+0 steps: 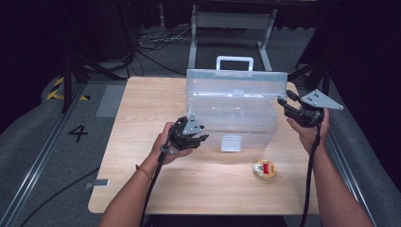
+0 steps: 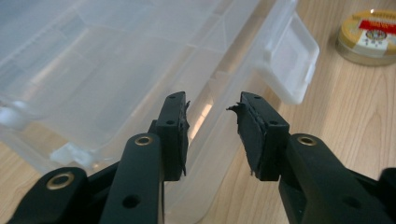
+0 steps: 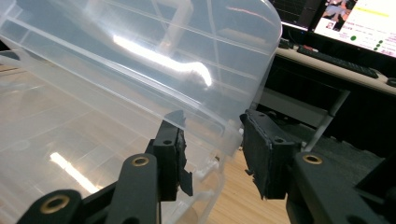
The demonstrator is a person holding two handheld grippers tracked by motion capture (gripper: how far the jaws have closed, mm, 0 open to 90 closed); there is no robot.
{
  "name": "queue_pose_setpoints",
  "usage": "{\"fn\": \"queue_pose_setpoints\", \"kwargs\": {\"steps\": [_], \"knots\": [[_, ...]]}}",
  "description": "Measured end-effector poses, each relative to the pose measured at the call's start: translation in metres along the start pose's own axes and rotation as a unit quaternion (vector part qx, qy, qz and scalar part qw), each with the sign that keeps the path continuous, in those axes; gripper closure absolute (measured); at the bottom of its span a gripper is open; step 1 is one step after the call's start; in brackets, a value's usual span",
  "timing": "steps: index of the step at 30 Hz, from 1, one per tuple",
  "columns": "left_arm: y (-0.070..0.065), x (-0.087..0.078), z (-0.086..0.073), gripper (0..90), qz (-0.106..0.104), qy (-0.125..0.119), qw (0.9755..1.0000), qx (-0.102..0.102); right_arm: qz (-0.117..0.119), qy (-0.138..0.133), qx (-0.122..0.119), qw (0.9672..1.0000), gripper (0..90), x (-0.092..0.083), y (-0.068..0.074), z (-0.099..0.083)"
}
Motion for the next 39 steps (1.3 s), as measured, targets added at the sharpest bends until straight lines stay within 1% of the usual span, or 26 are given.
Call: {"fn": "queue_pose_setpoints", "kwargs": {"steps": [1, 2, 3, 6, 8, 9, 12, 13, 15, 17, 19, 21, 23, 24, 25, 26, 27, 29, 32, 34, 36, 37, 38, 39], "knots": [[0.001, 0.002, -0.001, 64.4, 0.002, 0.010, 0.9999, 0.011, -0.006, 0.005, 0.001, 1.0000, 61.0, 0.003, -0.003, 0.002], [0.001, 0.002, -0.001, 64.4, 0.002, 0.010, 0.9999, 0.011, -0.006, 0.005, 0.001, 1.0000, 61.0, 0.003, -0.003, 0.002], [0.001, 0.002, -0.002, 64.4, 0.006, 0.013, 0.9997, 0.018, -0.009, 0.006, 0.002, 0.9999, 61.1, 0.004, -0.004, 0.003], [0.005, 0.002, -0.002, 68.5, 0.010, 0.026, 0.9994, 0.018, -0.013, 0.011, 0.007, 0.9998, 61.9, 0.007, -0.008, 0.008], [0.006, 0.002, -0.003, 69.3, 0.006, 0.043, 0.9988, 0.021, -0.017, 0.016, 0.006, 0.9997, 62.4, 0.010, -0.011, 0.011], [0.006, 0.003, -0.002, 69.1, 0.002, 0.051, 0.9984, 0.025, -0.018, 0.018, 0.007, 0.9996, 62.7, 0.011, -0.012, 0.012], [0.007, 0.005, -0.004, 68.7, 0.009, 0.069, 0.9967, 0.042, -0.020, 0.023, 0.009, 0.9995, 63.1, 0.014, -0.016, 0.016], [0.008, 0.004, -0.005, 68.0, 0.015, 0.079, 0.9956, 0.048, -0.021, 0.023, 0.009, 0.9995, 63.3, 0.016, -0.017, 0.018], [0.009, 0.004, -0.006, 67.2, 0.015, 0.085, 0.9947, 0.056, -0.020, 0.022, 0.011, 0.9995, 63.4, 0.018, -0.020, 0.020], [0.010, 0.003, -0.006, 67.8, 0.011, 0.082, 0.9950, 0.056, -0.021, 0.022, 0.015, 0.9994, 63.5, 0.020, -0.022, 0.021], [0.011, 0.002, -0.005, 68.3, 0.013, 0.080, 0.9947, 0.064, -0.020, 0.022, 0.016, 0.9994, 63.9, 0.023, -0.024, 0.023], [0.012, 0.001, -0.006, 69.8, 0.011, 0.082, 0.9940, 0.072, -0.026, 0.024, 0.012, 0.9993, 64.8, 0.025, -0.027, 0.025], [0.014, -0.001, -0.006, 70.6, 0.011, 0.077, 0.9945, 0.071, -0.037, 0.021, 0.006, 0.9991, 65.9, 0.027, -0.027, 0.027], [0.015, -0.001, -0.006, 70.9, 0.009, 0.070, 0.9952, 0.067, -0.045, 0.022, -0.003, 0.9987, 66.5, 0.028, -0.028, 0.028], [0.017, -0.003, -0.006, 71.3, 0.004, 0.065, 0.9961, 0.060, -0.049, 0.021, -0.007, 0.9986, 66.9, 0.029, -0.028, 0.028], [0.018, -0.004, -0.005, 72.0, 0.002, 0.061, 0.9965, 0.057, -0.053, 0.019, -0.008, 0.9984, 67.1, 0.030, -0.028, 0.029], [0.019, -0.005, -0.006, 72.4, 0.001, 0.059, 0.9966, 0.057, -0.054, 0.018, -0.007, 0.9983, 67.5, 0.031, -0.029, 0.030], [0.023, -0.007, -0.005, 73.3, 0.007, 0.056, 0.9967, 0.058, -0.064, 0.020, -0.010, 0.9977, 70.6, 0.035, -0.031, 0.031], [0.025, -0.008, -0.005, 73.3, 0.007, 0.052, 0.9969, 0.059, -0.068, 0.025, -0.011, 0.9973, 72.2, 0.038, -0.033, 0.033], [0.027, -0.009, -0.005, 74.1, 0.005, 0.048, 0.9972, 0.056, -0.075, 0.027, -0.018, 0.9966, 73.4, 0.041, -0.034, 0.034], [0.029, -0.009, -0.005, 74.3, 0.002, 0.044, 0.9977, 0.051, -0.076, 0.028, -0.018, 0.9966, 74.1, 0.043, -0.035, 0.034], [0.030, -0.009, -0.005, 74.3, -0.001, 0.040, 0.9981, 0.046, -0.077, 0.030, -0.020, 0.9964, 74.7, 0.043, -0.035, 0.034], [0.030, -0.009, -0.005, 74.4, -0.006, 0.037, 0.9984, 0.042, -0.082, 0.035, -0.027, 0.9957, 77.3, 0.044, -0.036, 0.034], [0.030, -0.009, -0.005, 74.4, -0.007, 0.037, 0.9985, 0.039, -0.094, 0.046, -0.050, 0.9932, 79.4, 0.045, -0.037, 0.034]]}}
Point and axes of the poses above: each handheld gripper's, and its own axes: x roughly forward along the jaws, z roughly out of its top, y roughly to its left, the point moved 10 cm from there along x, roughly forward along the jaws, and after that the axes turned 13 degrees about -x, right-handed, at the moved point
